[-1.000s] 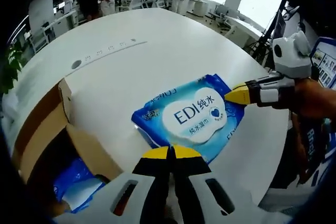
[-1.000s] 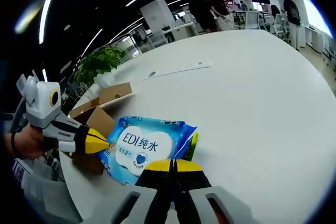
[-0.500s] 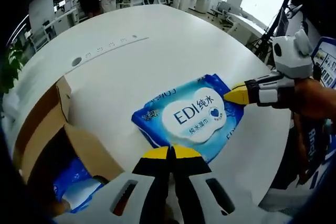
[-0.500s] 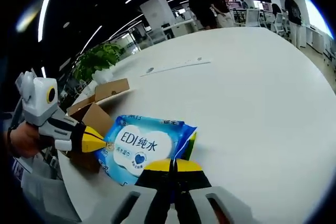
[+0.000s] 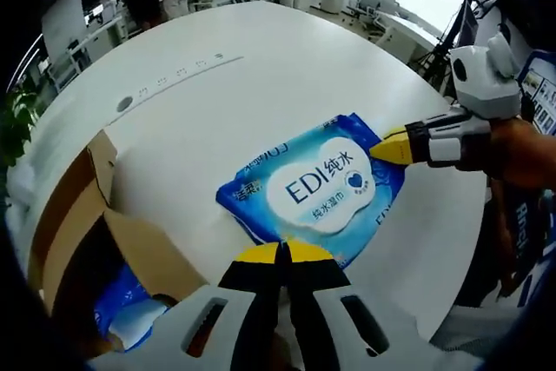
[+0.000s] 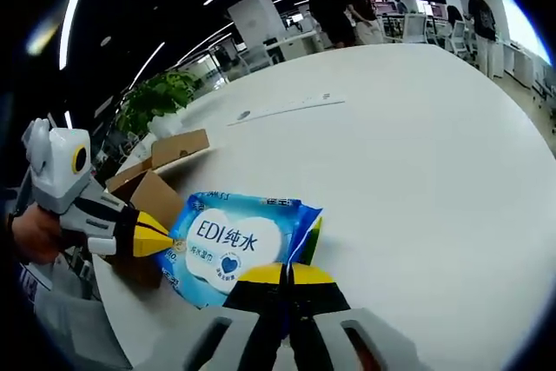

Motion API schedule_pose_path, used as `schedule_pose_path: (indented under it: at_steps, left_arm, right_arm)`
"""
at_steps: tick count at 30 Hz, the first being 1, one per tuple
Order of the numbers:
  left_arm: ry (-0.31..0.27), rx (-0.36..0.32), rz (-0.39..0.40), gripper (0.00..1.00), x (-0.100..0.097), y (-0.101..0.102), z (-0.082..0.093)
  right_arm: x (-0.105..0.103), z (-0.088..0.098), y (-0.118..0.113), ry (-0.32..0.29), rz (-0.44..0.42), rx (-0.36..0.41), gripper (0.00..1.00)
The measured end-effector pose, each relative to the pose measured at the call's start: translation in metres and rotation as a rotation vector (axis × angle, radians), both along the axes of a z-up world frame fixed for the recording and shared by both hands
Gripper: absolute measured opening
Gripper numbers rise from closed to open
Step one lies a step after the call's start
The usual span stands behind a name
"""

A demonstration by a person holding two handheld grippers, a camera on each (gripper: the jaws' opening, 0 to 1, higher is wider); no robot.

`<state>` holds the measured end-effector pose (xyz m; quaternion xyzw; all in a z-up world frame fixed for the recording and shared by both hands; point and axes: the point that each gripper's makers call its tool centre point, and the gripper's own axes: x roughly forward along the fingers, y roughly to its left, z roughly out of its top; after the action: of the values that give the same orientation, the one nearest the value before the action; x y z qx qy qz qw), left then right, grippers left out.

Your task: Operate the shoe box by opening the lid, removing the specified soft item, and placing it in the target area until the item is outside and the box remains undamaged.

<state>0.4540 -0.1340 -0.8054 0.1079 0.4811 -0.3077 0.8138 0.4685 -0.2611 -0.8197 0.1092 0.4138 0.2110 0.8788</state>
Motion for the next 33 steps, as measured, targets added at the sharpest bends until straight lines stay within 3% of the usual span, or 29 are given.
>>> schedule_pose_path:
  at_steps: [14, 24, 33]
  left_arm:
    - [-0.029, 0.026, -0.030, 0.00, 0.003, 0.013, 0.006]
    - [-0.026, -0.028, 0.003, 0.10, 0.000, 0.022, 0.021]
    - [-0.044, -0.077, 0.016, 0.09, -0.009, 0.029, 0.035]
  right_arm:
    - [0.001, 0.004, -0.005, -0.007, -0.066, -0.006, 0.00]
    - [-0.010, 0.013, -0.016, -0.011, -0.102, -0.039, 0.04]
    - [-0.019, 0.027, -0.024, -0.035, -0.132, -0.049, 0.07]
